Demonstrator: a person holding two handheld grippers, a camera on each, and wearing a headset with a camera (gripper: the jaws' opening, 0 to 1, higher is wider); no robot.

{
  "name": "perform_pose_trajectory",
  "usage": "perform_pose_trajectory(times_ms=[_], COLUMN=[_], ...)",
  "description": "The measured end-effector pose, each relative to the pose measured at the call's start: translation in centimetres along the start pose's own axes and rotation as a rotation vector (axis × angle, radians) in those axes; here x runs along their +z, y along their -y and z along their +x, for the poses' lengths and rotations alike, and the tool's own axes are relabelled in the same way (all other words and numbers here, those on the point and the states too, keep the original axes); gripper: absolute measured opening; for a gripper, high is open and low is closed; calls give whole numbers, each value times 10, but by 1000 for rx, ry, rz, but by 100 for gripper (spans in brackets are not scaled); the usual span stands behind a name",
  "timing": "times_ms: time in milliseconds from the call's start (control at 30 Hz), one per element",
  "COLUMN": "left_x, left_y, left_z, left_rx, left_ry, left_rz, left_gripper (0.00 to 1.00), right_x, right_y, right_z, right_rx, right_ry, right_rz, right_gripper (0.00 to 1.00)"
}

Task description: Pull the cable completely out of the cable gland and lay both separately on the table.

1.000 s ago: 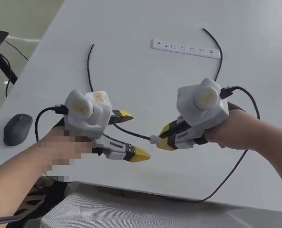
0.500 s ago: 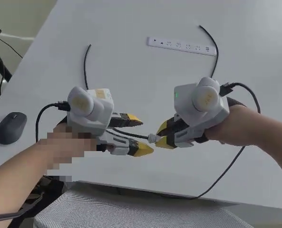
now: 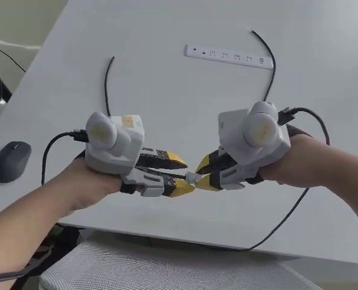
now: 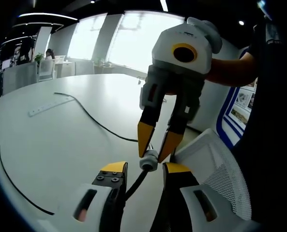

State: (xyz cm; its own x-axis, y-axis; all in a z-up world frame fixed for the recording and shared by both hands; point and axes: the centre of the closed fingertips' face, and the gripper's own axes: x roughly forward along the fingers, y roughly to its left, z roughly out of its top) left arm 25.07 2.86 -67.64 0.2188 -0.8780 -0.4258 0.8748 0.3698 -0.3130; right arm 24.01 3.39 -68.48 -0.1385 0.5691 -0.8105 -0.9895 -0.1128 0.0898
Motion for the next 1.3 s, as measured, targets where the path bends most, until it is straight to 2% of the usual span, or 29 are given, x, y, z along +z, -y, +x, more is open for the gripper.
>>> perform_pose_trajectory(times_ms=[133, 267, 700, 867, 1067, 1300], left_x=[2, 0, -1, 4, 13, 19], left_y=[3, 4, 8, 7, 5, 9], left_z=[0, 1, 5, 4, 0, 1], left_rx=[-13, -23, -42, -39, -32, -39], left_ry=[15, 12, 31, 38, 50, 42], left_rz=[-9, -10, 24, 33, 26, 31], left_gripper=[26, 22, 16, 16, 15, 14], right_x=[0, 0, -5, -3, 2, 3], right_y=[0, -1, -5, -2, 2, 2], right_z=[0, -1, 1, -3, -12, -17], right_rx=[-2, -4, -6, -19, -47, -45], right_ry=[3, 5, 10, 23, 69, 92], right_rz=[-5, -8, -31, -37, -44, -36], right_gripper=[6, 6, 6, 6, 7, 8])
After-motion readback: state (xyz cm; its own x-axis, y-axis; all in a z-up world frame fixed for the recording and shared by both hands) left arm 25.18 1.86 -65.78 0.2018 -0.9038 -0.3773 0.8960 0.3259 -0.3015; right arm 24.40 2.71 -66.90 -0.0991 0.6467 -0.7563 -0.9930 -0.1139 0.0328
